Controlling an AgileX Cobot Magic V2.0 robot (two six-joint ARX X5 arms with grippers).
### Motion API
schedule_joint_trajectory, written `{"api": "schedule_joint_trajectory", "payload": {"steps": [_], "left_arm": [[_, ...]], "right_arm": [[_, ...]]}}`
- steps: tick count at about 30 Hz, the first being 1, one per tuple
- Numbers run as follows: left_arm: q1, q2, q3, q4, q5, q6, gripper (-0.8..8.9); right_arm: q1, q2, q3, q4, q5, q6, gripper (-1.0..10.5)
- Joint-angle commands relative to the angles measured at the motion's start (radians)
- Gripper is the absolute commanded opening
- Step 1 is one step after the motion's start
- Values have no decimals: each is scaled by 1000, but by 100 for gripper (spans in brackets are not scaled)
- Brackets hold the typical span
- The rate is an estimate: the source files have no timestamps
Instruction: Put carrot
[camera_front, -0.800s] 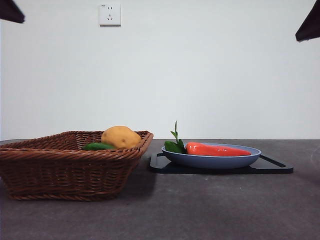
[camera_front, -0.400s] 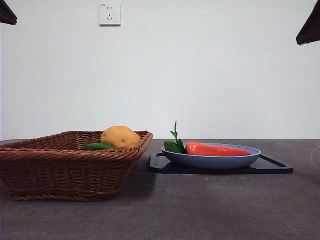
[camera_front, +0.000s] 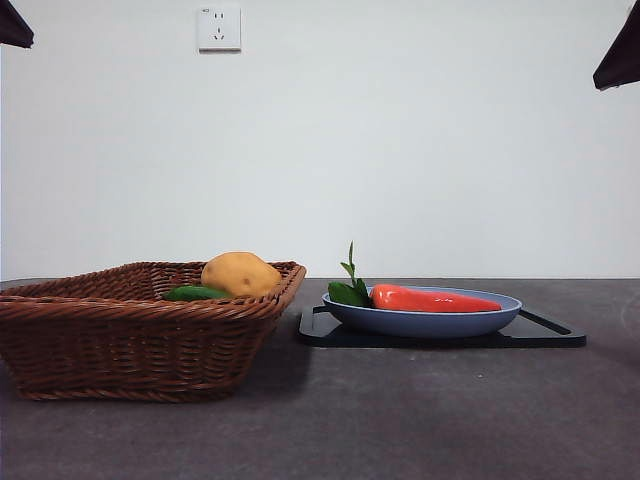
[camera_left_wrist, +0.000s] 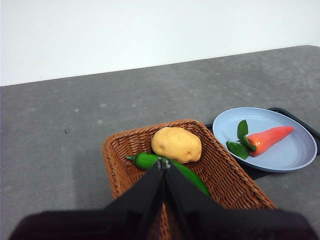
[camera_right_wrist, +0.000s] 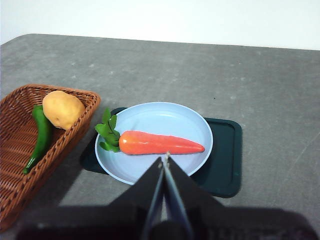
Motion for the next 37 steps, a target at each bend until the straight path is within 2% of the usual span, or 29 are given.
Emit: {"api": "schedule_joint_trajectory", "payload": {"steps": [1, 4, 12, 18, 25, 29, 37], "left_arm": [[11, -76, 9, -10, -1, -4, 8], [58, -180, 9, -51, -1, 106, 8], [309, -322, -3, -182, -1, 125, 8], [438, -372, -124, -132, 39, 125, 8], [502, -463, -335, 0, 104, 118, 8], [514, -520, -425, 26, 109, 99, 8], [514, -518, -513, 37, 102, 73, 8]], "right_arm": [[7, 2, 7, 8, 3, 10, 4], [7, 2, 7, 8, 3, 10, 4], [7, 2, 7, 8, 4, 10, 4], [7, 2, 7, 8, 5, 10, 4], [7, 2, 7, 7, 5, 10, 4], [7, 2, 7, 8, 4, 10, 4], [7, 2, 7, 7, 4, 10, 4]]}}
